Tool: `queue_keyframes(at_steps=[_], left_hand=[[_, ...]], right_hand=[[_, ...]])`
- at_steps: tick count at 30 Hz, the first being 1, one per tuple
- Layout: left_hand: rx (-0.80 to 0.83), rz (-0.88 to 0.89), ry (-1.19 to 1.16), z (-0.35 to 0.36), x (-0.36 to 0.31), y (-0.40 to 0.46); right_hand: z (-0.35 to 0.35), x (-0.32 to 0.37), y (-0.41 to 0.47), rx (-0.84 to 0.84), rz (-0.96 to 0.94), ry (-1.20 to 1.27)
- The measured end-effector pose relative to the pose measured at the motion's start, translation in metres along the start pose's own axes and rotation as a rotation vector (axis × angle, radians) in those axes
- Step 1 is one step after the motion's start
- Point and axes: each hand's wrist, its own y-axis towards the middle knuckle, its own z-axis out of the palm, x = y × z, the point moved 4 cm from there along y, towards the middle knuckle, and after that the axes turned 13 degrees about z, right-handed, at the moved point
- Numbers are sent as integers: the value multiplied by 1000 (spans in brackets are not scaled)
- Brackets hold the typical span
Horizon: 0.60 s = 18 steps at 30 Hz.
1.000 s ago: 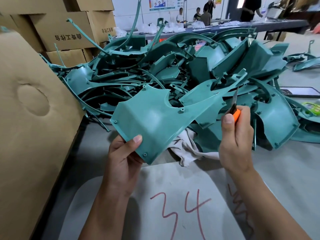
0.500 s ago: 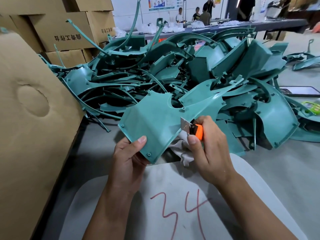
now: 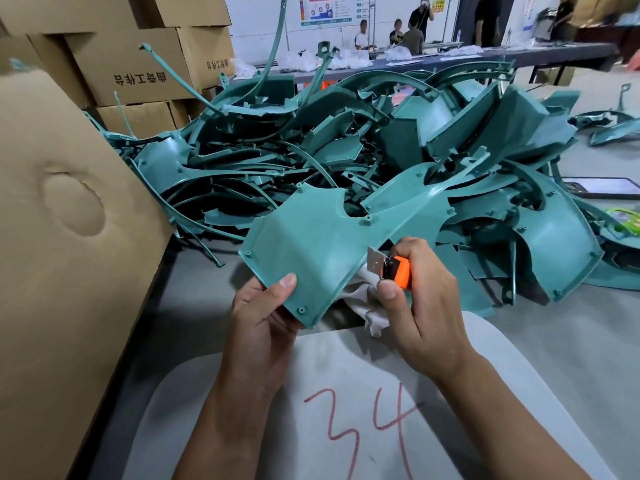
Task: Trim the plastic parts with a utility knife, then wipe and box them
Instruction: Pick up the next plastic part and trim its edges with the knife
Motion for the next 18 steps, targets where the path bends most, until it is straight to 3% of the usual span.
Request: queue_keyframes(at_steps=[11,15,18], left_hand=[[21,-2,44,-3,-4,1],[18,-49,21,-1,-3,1],[-22,-64,-4,1,-5,0]], right_hand=[[-8,-11,1,-97,64,-136],[-10,-9,2,-57,48,-29],[-11,-10,2,26,99,182]])
